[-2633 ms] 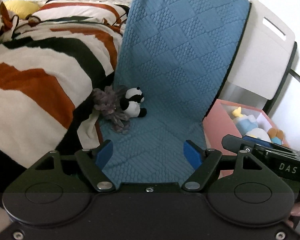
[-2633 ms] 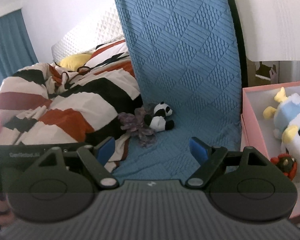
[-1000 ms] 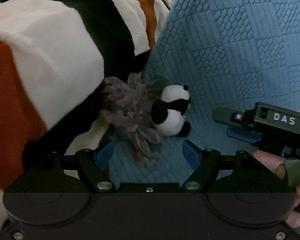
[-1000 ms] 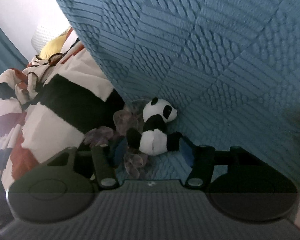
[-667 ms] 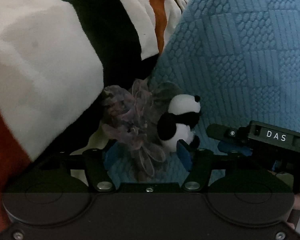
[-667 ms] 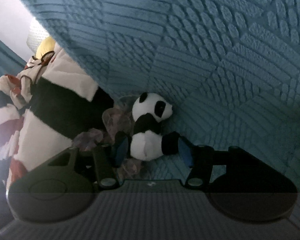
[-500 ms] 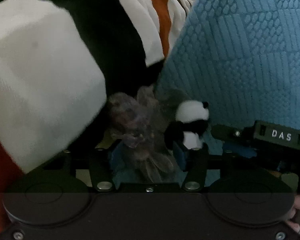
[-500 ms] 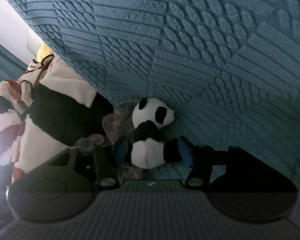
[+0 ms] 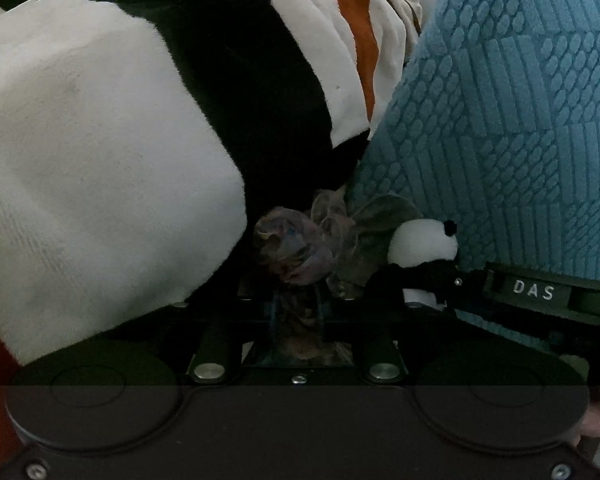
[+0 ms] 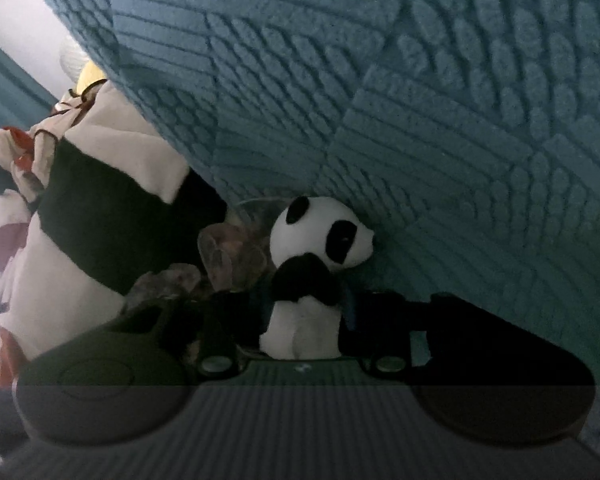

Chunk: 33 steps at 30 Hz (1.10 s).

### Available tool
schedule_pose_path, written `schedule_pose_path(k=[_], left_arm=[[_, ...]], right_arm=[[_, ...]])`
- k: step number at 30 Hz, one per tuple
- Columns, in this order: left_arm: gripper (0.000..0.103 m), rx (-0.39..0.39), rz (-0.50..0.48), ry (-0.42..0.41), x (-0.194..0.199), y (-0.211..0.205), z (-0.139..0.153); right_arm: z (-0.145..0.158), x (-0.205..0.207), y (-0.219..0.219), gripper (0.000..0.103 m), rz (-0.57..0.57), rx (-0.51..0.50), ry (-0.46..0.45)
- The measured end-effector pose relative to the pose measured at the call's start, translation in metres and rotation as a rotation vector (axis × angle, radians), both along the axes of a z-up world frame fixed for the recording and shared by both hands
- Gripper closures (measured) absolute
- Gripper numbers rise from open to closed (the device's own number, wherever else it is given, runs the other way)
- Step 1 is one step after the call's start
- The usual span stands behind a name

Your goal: Organize objects

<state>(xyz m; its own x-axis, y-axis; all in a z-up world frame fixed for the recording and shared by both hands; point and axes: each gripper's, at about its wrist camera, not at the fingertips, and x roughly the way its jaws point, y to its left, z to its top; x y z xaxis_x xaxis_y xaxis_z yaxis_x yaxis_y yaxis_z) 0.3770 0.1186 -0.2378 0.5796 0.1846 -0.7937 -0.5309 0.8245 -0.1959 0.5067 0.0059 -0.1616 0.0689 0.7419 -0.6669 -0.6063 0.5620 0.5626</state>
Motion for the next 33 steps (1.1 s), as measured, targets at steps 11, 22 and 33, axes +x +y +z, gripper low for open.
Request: schedule_pose_path(k=[11, 22, 33], left_arm=[[0.092, -0.006, -0.053, -0.028, -0.003, -0.008, 0.01], [0.095, -0.113, -0.122, -0.108, -0.019, -0.016, 0.023], [0.095, -0.156, -0.096, -0.116, -0.025, -0.007, 0.018]], right_arm=[[0.029, -0.014, -0.008, 0.071, 0.033, -0.045, -0.123], [0.042, -0.019, -0.048, 0.097, -0.002, -0.154, -0.2], [0.038, -0.014, -0.06, 0.033, -0.063, -0.143, -0.195]])
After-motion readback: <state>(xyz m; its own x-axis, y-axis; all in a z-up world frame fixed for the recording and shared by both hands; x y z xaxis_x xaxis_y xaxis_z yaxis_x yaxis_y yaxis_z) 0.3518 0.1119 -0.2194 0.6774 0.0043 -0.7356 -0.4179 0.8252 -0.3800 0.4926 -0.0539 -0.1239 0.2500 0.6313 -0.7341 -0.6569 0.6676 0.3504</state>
